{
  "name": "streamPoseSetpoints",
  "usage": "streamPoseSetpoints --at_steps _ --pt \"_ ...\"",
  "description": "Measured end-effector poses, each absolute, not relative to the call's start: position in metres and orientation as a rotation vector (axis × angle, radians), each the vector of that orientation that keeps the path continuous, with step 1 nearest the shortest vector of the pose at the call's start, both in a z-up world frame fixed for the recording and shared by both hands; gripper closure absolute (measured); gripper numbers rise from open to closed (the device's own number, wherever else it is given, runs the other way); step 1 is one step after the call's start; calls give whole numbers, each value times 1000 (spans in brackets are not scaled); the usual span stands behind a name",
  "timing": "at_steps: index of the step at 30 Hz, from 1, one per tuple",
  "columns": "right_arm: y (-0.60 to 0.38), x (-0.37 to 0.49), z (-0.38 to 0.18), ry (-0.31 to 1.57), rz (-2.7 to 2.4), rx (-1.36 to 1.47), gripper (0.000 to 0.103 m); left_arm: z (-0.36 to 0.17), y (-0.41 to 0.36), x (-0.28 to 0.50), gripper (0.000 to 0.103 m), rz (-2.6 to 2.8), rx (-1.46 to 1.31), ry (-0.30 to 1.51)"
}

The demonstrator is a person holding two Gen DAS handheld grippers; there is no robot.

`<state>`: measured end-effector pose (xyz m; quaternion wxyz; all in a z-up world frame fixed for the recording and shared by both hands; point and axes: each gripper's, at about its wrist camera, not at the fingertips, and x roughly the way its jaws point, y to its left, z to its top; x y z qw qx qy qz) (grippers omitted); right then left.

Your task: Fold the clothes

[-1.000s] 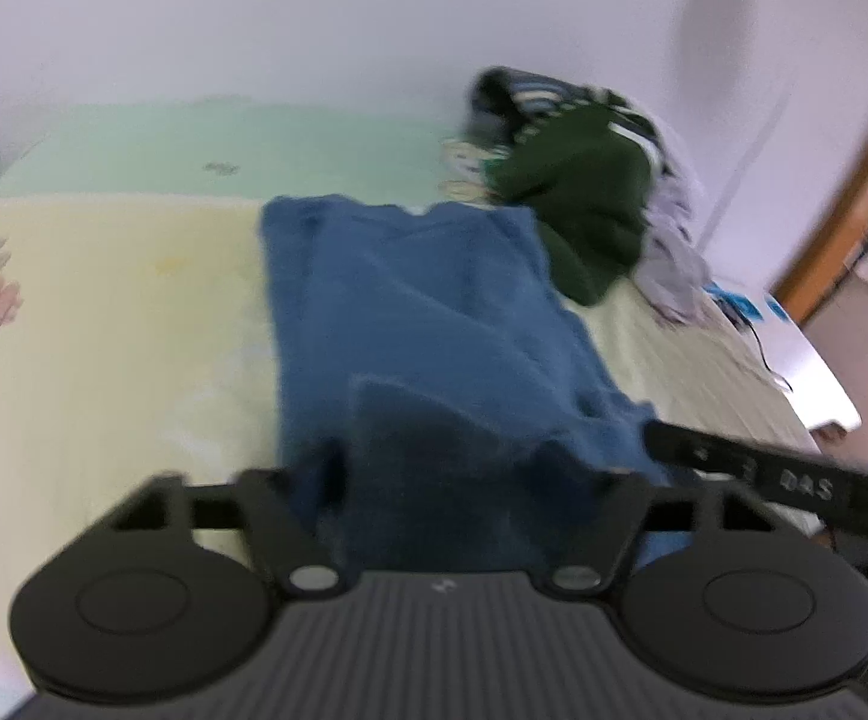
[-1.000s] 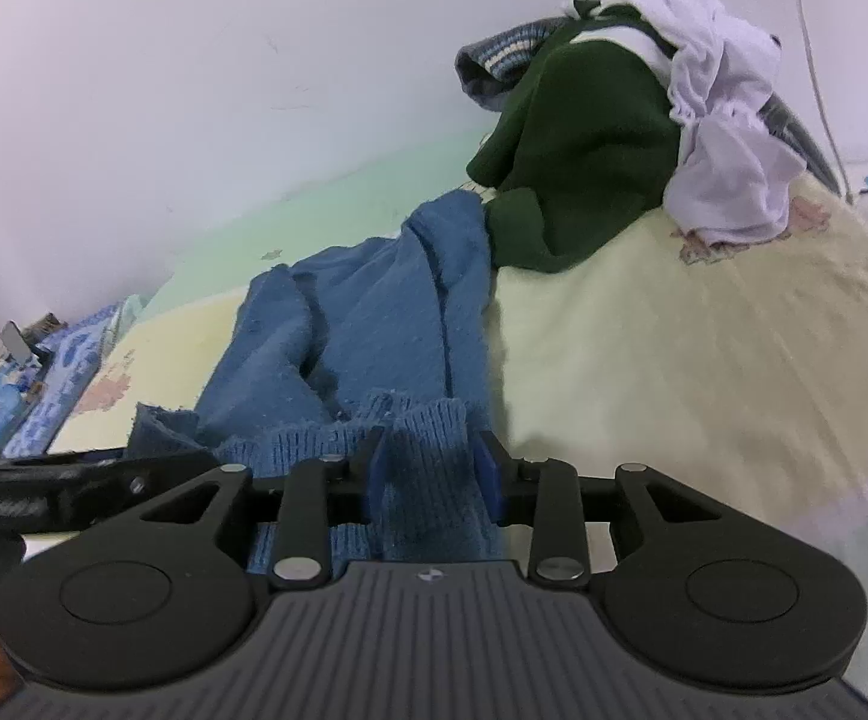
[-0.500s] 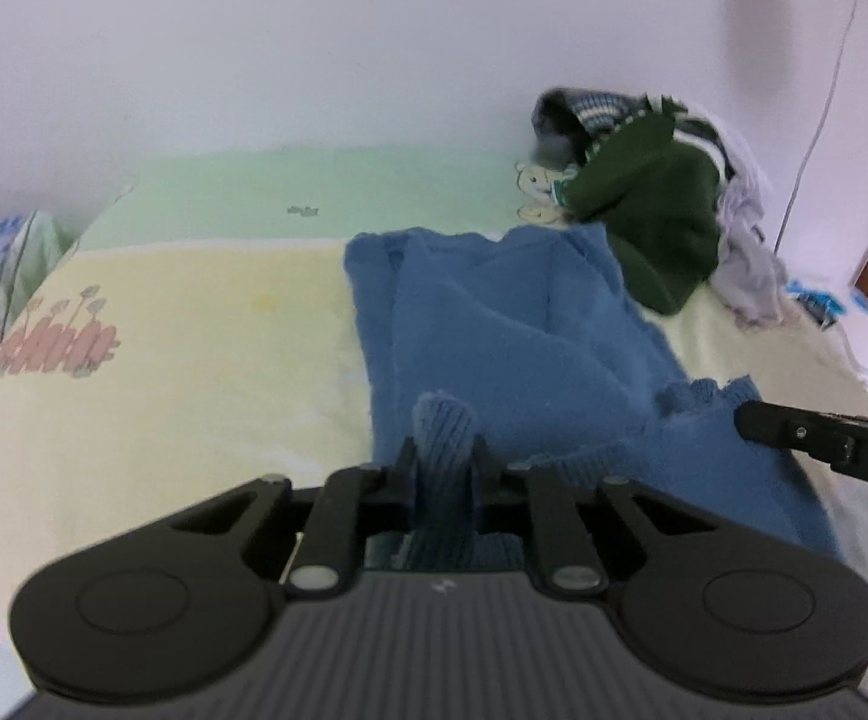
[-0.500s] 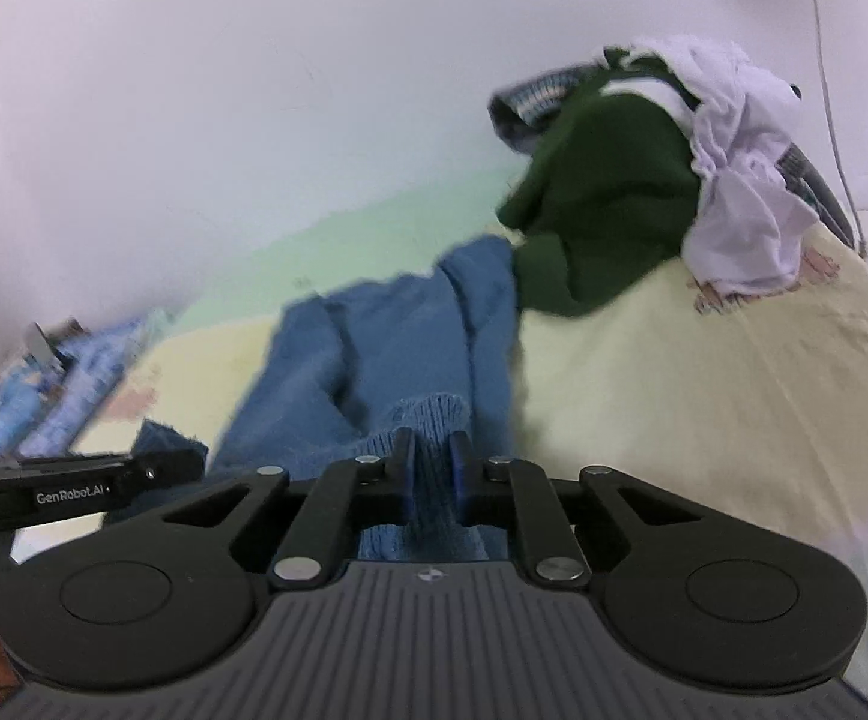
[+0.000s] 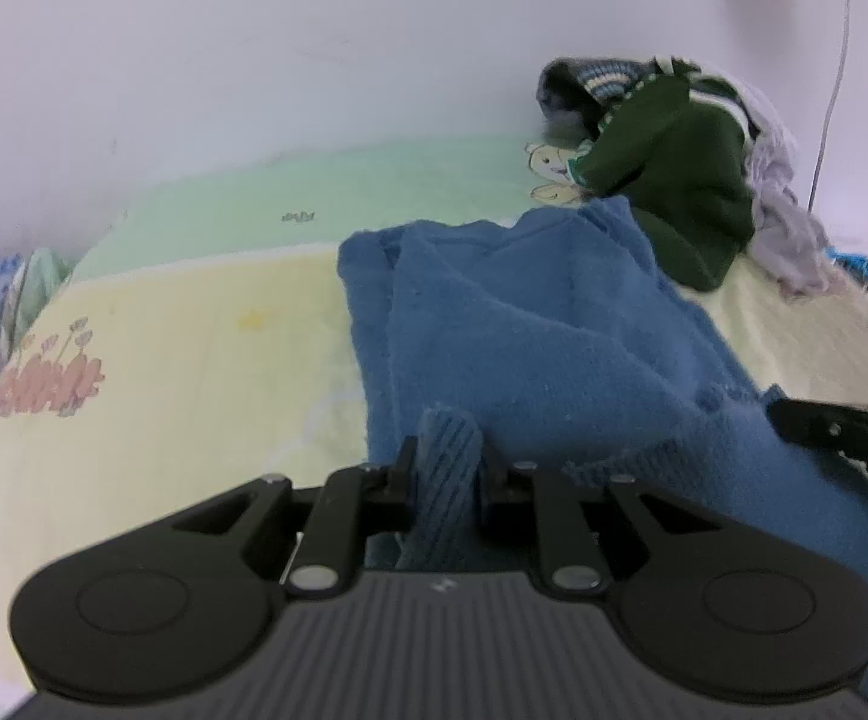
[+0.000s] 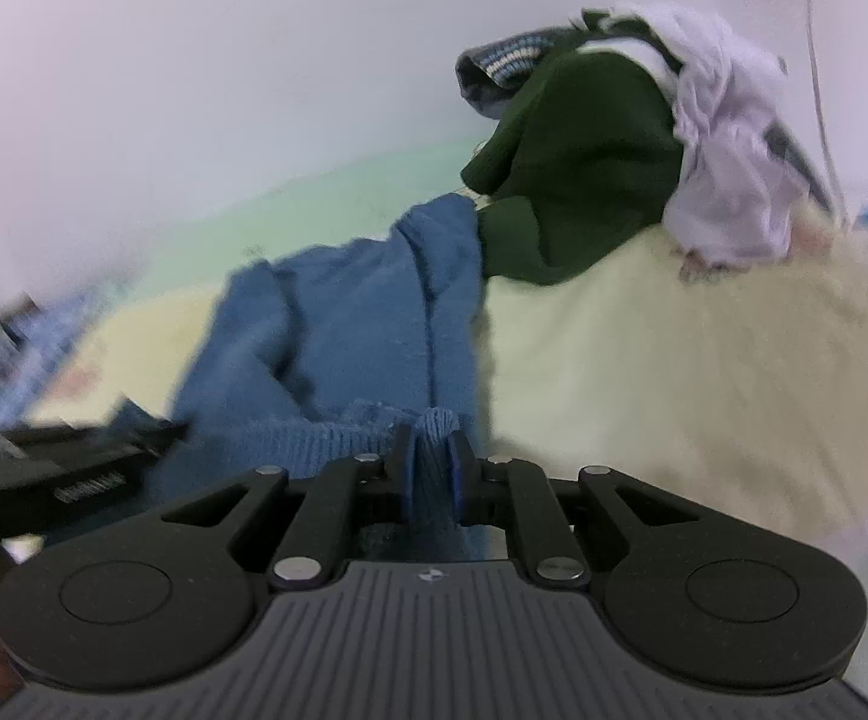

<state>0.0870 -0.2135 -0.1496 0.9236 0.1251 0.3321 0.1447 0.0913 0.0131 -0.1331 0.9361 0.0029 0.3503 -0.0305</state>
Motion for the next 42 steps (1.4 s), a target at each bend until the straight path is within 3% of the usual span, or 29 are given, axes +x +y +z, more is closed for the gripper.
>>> streamPoseSetpoints --at_steps 2,4,5,6,8,9,16,26,29,31,33,38,42 --pt "-222 83 -146 686 337 314 82 -133 18 91 84 -77 -16 720" --pt "-224 81 -144 692 380 342 63 -134 19 91 84 -81 -24 717" --pt "-224 80 -143 693 398 352 60 -134 19 92 84 -80 -30 719" --pt "-224 80 -142 694 415 361 60 -134 18 92 85 -77 -32 719" --pt "-215 81 -142 703 417 327 83 -133 16 92 88 -74 -23 716" --pt "-210 82 -143 703 400 282 91 -132 14 91 89 -71 -10 713" --pt "-216 80 -124 612 362 297 93 -111 11 97 90 -65 5 658" --pt "-209 103 -158 668 301 268 92 -140 -6 114 88 -20 148 684" --pt "-214 102 -150 684 283 267 83 -139 0 113 74 -10 129 684" --pt "-214 94 -138 642 272 239 82 -141 10 117 43 11 78 699" --pt "-212 85 -126 598 265 206 86 -143 19 120 37 33 26 714" --pt "-192 78 -113 574 370 165 90 -142 25 122 35 34 -24 735" --pt "-182 94 -130 671 331 153 90 -139 25 125 18 63 -24 774"
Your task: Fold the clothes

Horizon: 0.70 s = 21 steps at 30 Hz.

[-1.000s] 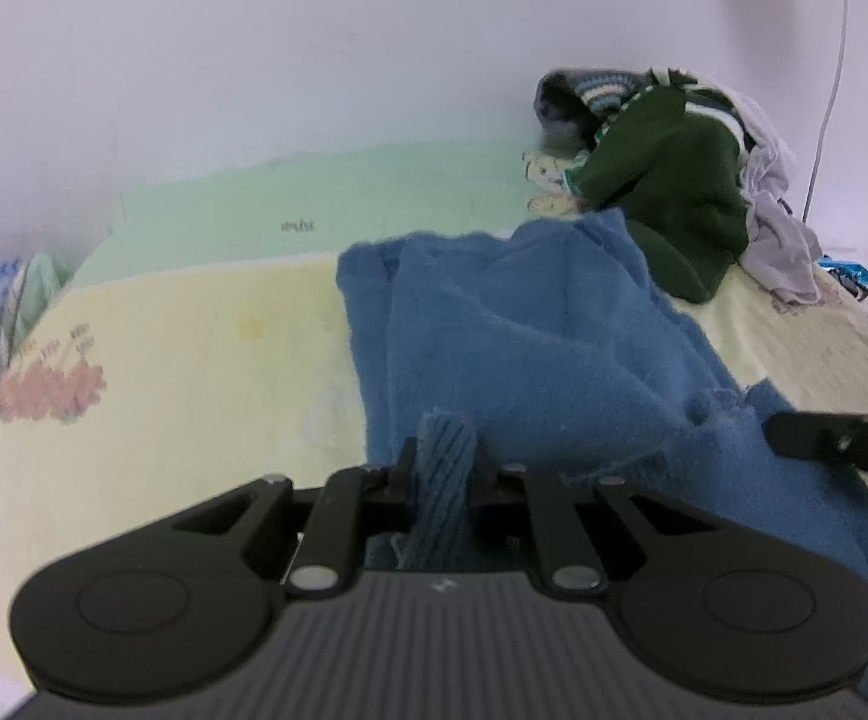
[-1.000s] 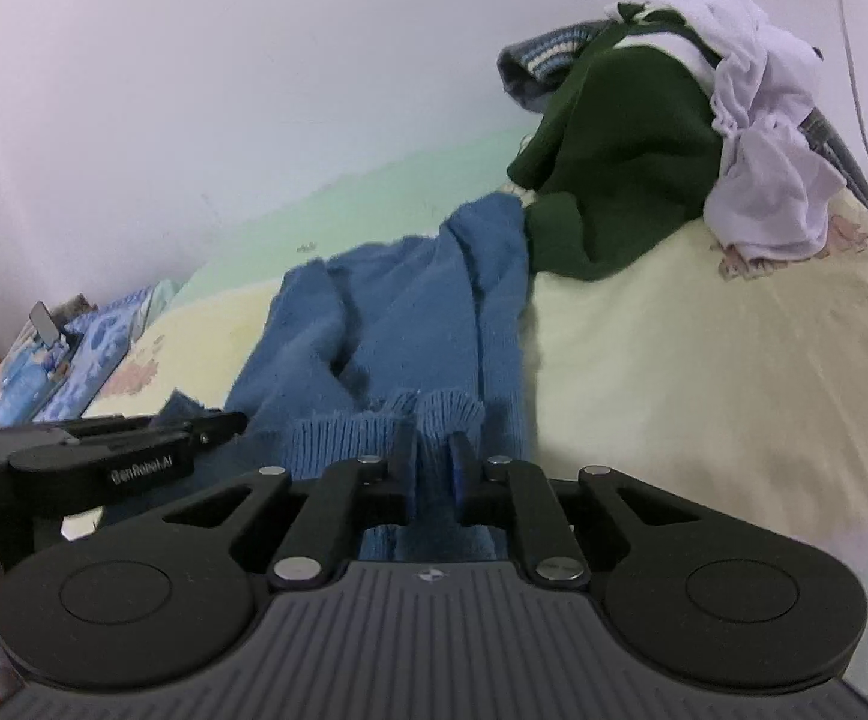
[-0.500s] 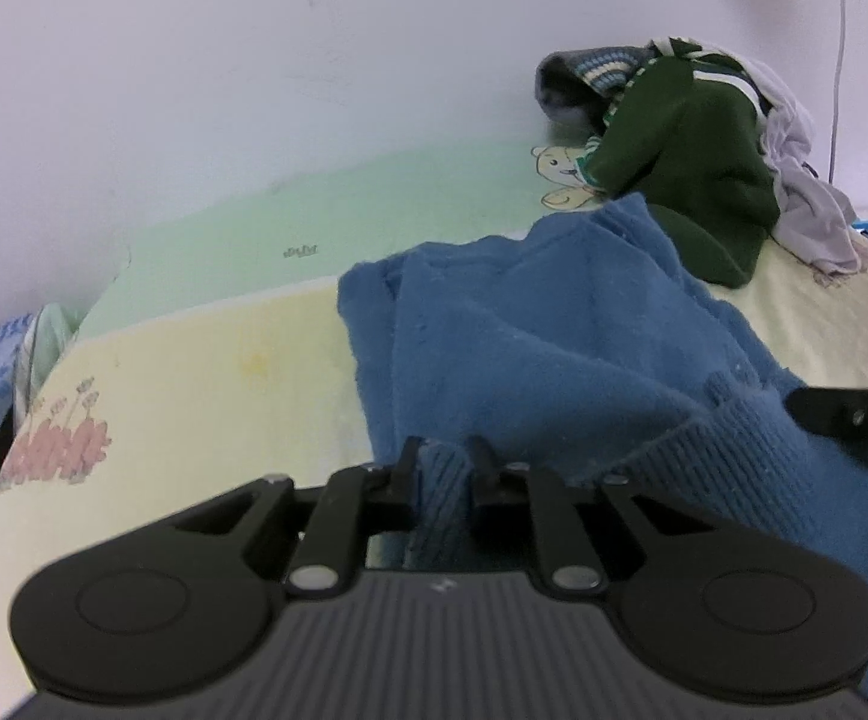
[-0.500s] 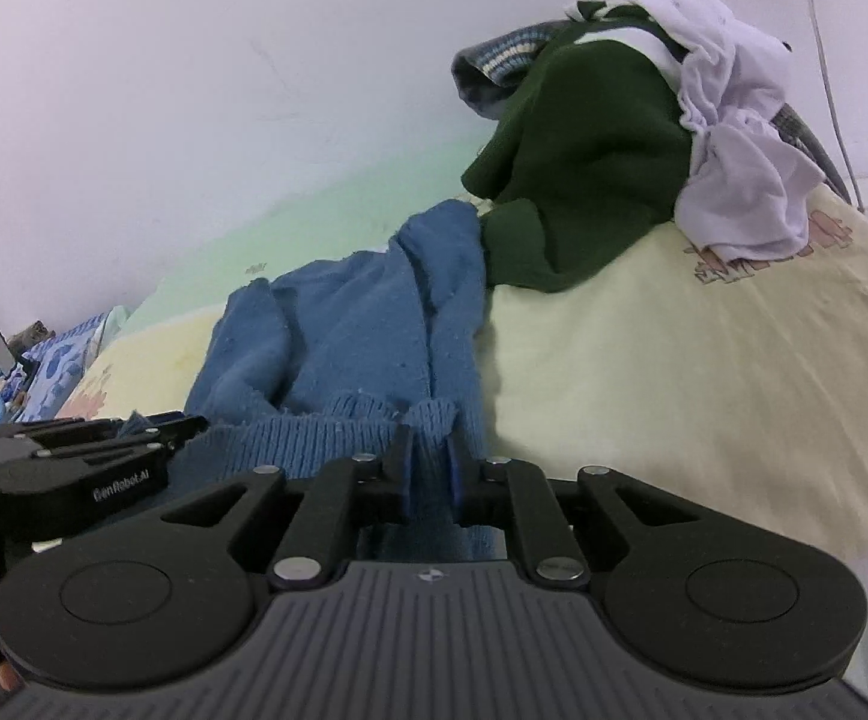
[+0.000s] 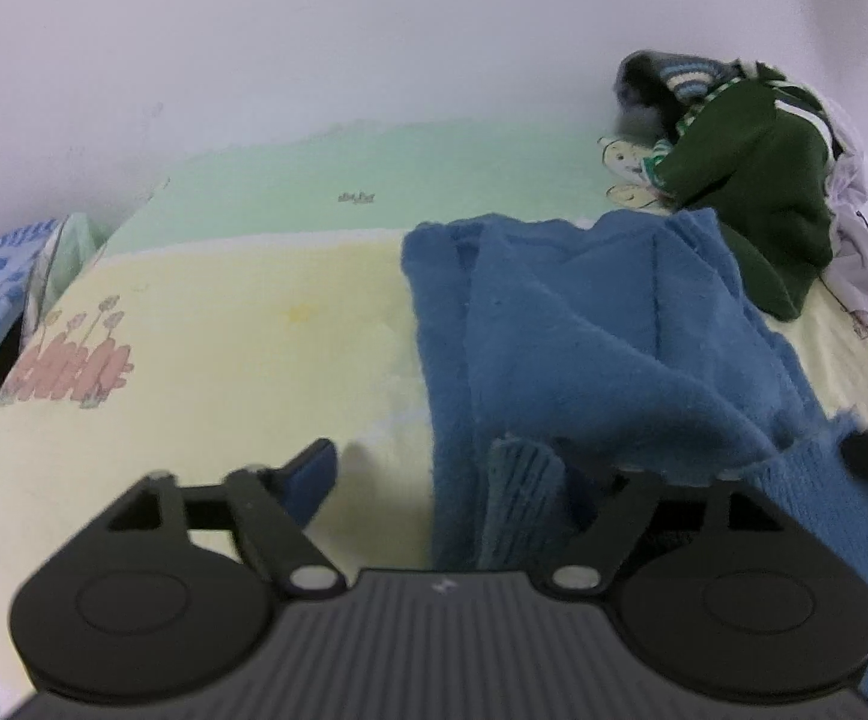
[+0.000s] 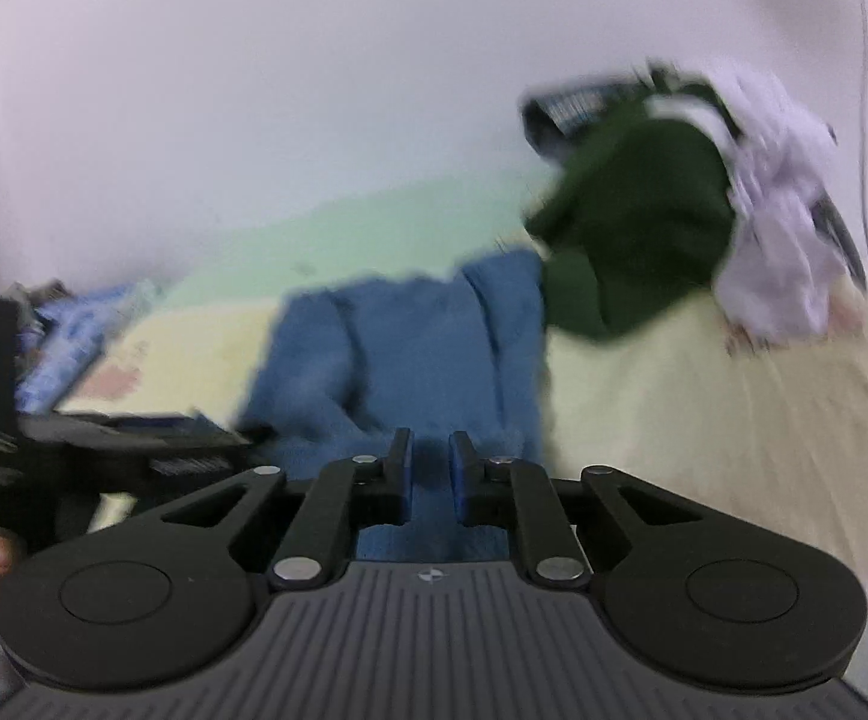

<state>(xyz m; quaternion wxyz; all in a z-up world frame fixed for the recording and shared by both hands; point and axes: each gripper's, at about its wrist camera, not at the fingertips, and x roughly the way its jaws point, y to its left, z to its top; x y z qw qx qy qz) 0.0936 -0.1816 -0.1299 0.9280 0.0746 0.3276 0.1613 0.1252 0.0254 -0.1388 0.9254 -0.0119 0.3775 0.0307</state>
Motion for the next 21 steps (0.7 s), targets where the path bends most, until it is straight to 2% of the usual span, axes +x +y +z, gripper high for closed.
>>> streamPoseSetpoints --at_steps 1,4,12,21 --pt "-186 98 -136 695 323 186 93 -138 27 126 12 66 -35 789" --pt "-197 106 -146 717 329 264 94 -137 31 129 4 95 -62 827" --pt "-188 104 -150 671 316 193 94 -130 29 128 2 129 -43 867" --pt "-200 73 -118 637 333 215 88 -116 27 114 1 133 -26 879"
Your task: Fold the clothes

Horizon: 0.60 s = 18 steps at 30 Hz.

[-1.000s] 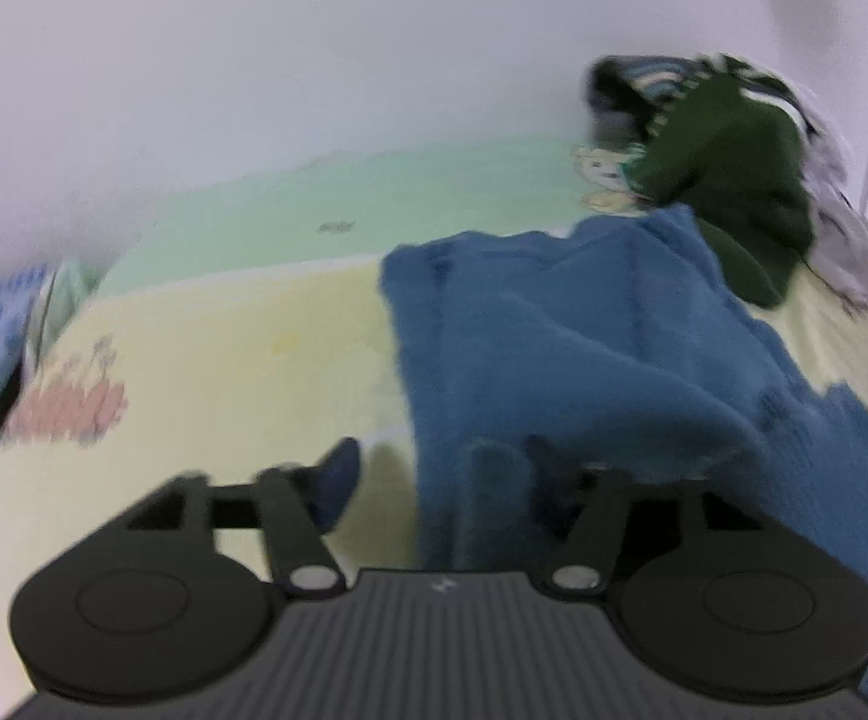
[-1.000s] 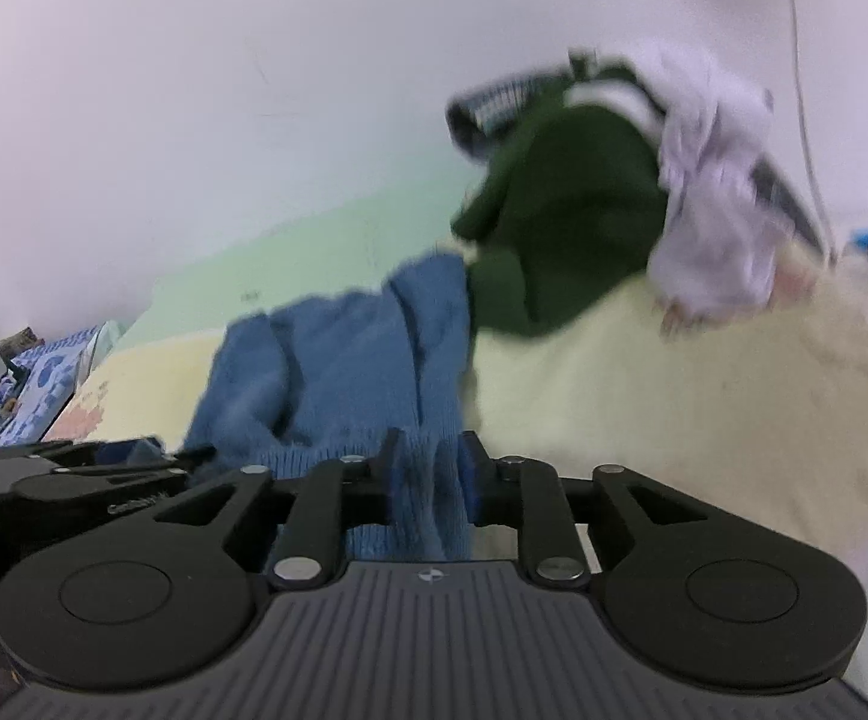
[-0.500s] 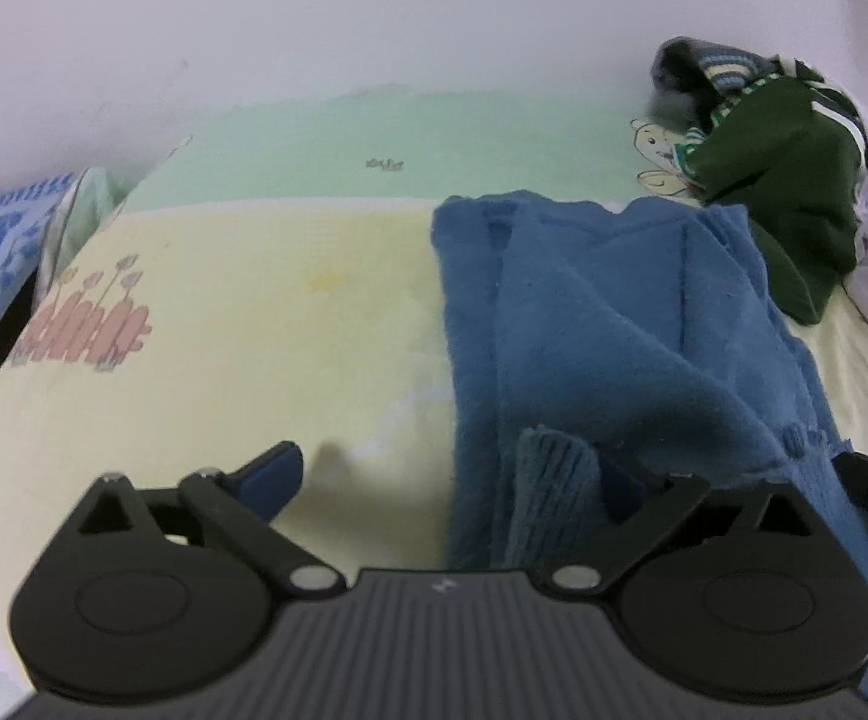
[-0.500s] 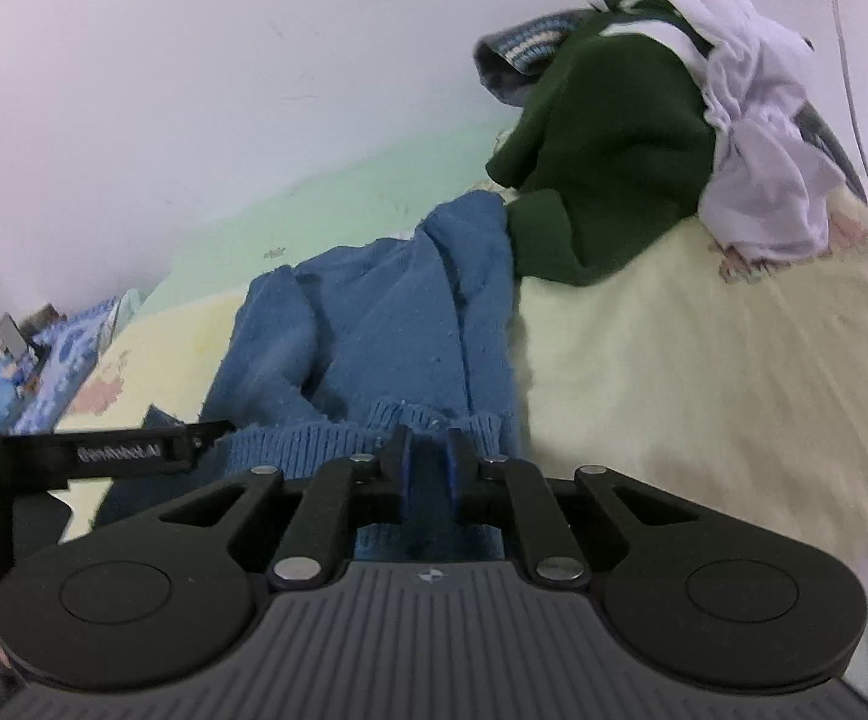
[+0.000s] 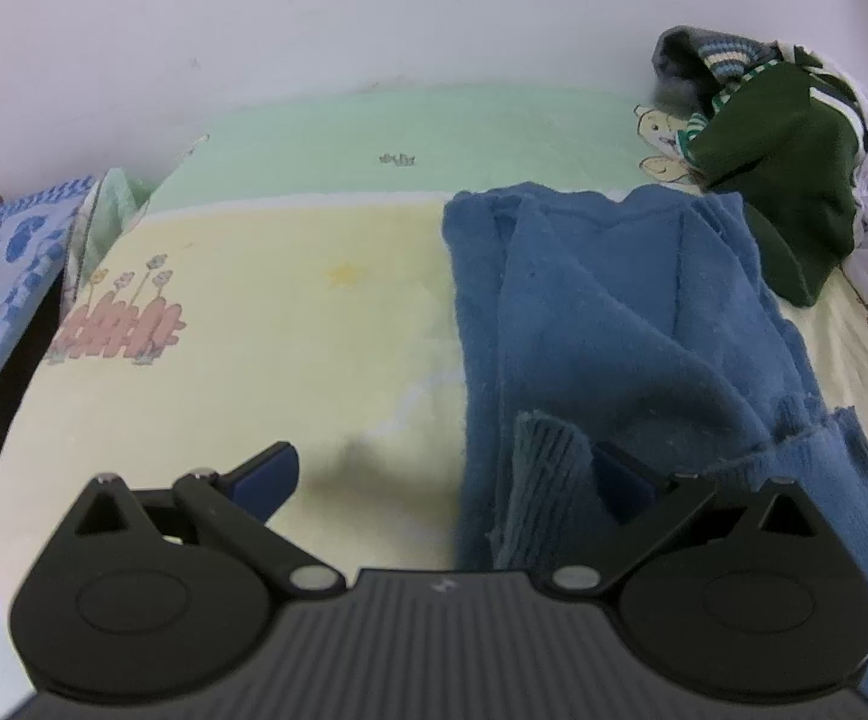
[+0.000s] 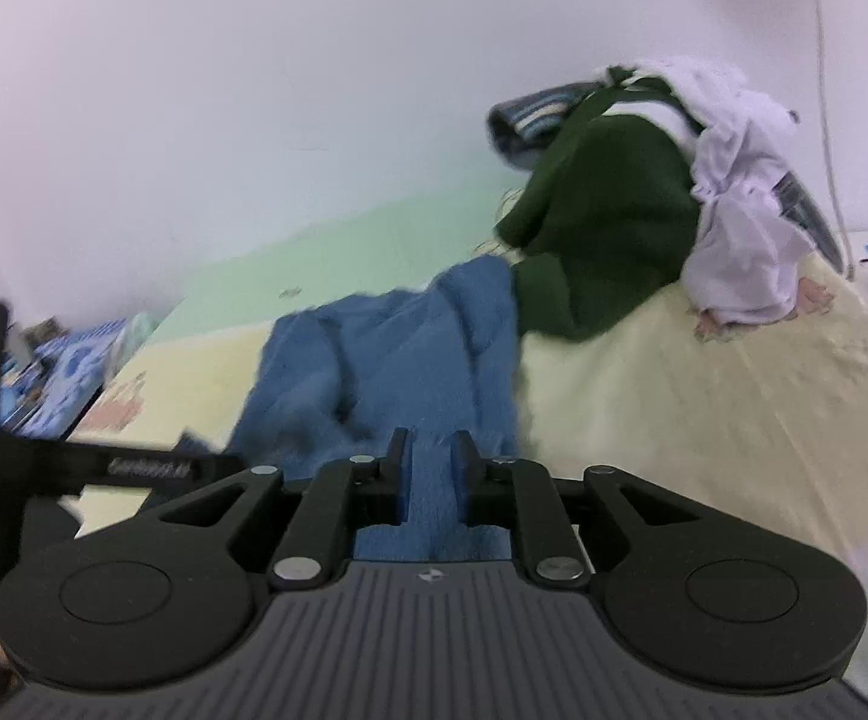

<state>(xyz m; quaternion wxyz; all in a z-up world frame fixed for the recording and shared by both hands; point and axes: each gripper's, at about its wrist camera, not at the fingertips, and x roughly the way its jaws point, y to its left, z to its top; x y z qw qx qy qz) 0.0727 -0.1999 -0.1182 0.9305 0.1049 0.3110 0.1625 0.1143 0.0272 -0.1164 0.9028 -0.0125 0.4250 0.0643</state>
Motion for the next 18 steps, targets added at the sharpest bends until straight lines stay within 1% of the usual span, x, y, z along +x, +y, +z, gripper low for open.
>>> streamPoseSetpoints --at_steps 6,11,12,13,16,18 --pt "-205 76 -141 754 282 212 91 -112 19 105 1 124 21 862" --pt "-197 79 -141 733 275 143 91 -111 19 102 1 121 8 873" --pt "-197 76 -138 727 266 135 90 -110 19 101 1 120 10 873" --pt "-198 74 -135 721 257 128 87 -109 19 100 1 119 12 872" --pt "-207 59 -124 708 312 164 87 -108 20 96 1 118 8 870" --pt "-208 47 -121 717 346 140 87 -108 21 94 1 117 4 869"
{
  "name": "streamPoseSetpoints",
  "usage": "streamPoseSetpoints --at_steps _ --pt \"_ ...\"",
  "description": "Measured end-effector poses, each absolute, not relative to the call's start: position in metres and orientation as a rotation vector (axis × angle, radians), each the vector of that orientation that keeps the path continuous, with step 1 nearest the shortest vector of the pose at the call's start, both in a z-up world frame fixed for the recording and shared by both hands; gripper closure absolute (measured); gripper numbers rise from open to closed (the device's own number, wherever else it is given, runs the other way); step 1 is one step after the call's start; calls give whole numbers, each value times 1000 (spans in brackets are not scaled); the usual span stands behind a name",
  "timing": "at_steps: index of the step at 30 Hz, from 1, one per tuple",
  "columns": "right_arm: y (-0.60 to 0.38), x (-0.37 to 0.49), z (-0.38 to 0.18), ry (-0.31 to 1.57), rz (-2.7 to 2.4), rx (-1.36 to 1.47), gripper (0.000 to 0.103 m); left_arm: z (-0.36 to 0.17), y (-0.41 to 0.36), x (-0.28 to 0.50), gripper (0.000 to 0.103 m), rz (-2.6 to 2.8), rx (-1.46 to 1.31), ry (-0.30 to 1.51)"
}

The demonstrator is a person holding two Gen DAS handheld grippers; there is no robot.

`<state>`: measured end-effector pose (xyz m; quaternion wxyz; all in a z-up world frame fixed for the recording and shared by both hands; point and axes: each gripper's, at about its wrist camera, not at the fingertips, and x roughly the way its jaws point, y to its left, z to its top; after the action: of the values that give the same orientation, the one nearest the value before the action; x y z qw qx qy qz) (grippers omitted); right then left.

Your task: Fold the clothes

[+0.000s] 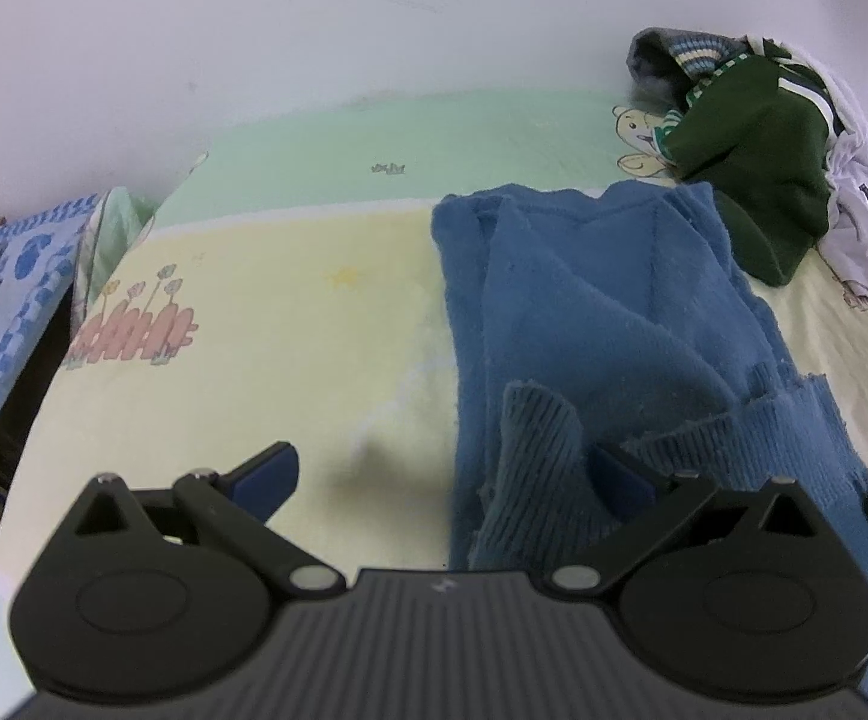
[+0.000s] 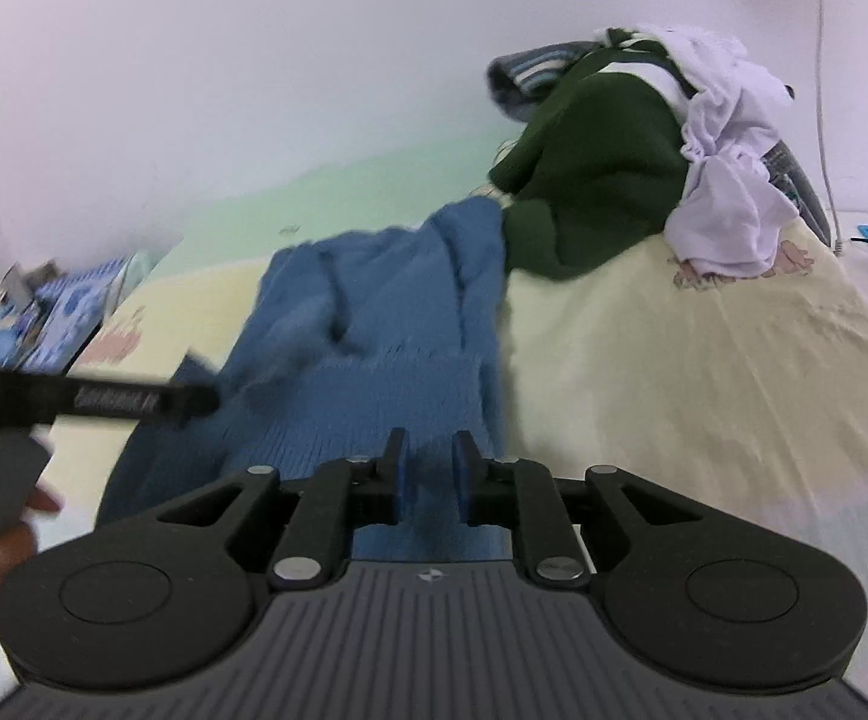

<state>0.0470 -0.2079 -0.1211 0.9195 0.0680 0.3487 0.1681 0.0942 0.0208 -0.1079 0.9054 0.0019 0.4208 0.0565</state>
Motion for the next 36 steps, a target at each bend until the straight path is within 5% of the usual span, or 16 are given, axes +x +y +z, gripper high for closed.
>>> streamPoseSetpoints --at_steps 16,21,25,27,36 --pt "-206 41 -141 764 331 88 87 -79 28 36 1 47 73 784" --pt "-204 40 -141 761 330 87 86 -70 25 11 6 -86 17 733" --pt "-203 40 -142 757 330 70 86 -87 20 23 25 -144 -52 805" --pt "-205 40 -142 763 332 77 86 -99 17 30 26 -157 -71 855" --pt "-214 73 -112 1001 400 -17 86 -117 25 37 13 -127 -78 929"
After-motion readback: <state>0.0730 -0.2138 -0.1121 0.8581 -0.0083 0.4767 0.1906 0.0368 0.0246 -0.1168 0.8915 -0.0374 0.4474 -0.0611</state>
